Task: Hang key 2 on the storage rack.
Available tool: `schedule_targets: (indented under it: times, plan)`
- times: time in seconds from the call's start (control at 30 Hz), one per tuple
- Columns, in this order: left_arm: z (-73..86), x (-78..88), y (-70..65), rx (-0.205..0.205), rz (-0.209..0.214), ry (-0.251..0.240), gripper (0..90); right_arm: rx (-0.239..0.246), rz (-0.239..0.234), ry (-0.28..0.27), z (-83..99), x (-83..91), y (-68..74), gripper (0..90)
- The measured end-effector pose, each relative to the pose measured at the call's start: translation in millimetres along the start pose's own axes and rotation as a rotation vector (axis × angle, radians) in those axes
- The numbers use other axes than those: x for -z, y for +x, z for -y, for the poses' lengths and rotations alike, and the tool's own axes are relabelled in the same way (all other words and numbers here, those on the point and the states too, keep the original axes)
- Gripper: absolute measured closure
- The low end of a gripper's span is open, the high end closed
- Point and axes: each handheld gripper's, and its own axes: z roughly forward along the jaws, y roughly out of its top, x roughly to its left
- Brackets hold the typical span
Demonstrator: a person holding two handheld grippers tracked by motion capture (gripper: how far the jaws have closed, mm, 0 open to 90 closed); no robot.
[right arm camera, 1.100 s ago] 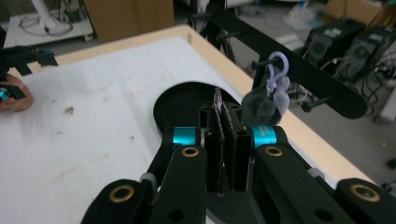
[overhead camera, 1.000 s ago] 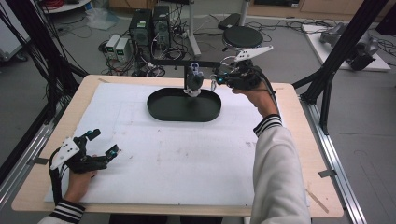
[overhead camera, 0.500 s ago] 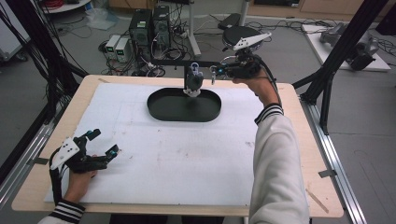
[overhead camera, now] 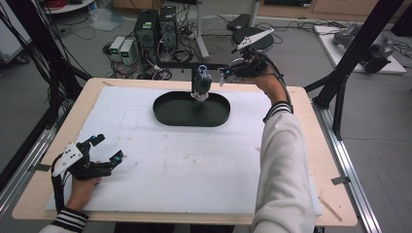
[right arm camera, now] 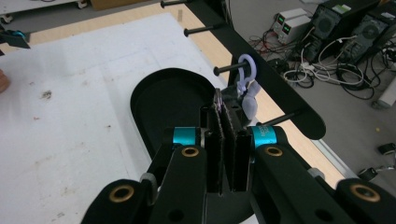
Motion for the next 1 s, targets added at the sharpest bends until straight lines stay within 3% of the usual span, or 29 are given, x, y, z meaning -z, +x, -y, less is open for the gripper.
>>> schedule_targets:
  times: [0.77, 1.0]
  plan:
    - [0.0, 0.0, -0.2, -0.007, 0.0, 0.001, 4.9, -0.012, 0.065, 0.08, 7.4, -25.5, -10.7, 88.1]
    - [0.0, 0.1, -0.1, -0.005, -0.001, 0.001, 4.9, -0.028, 0.073, 0.082, 8.8, -27.5, -12.9, 88.1]
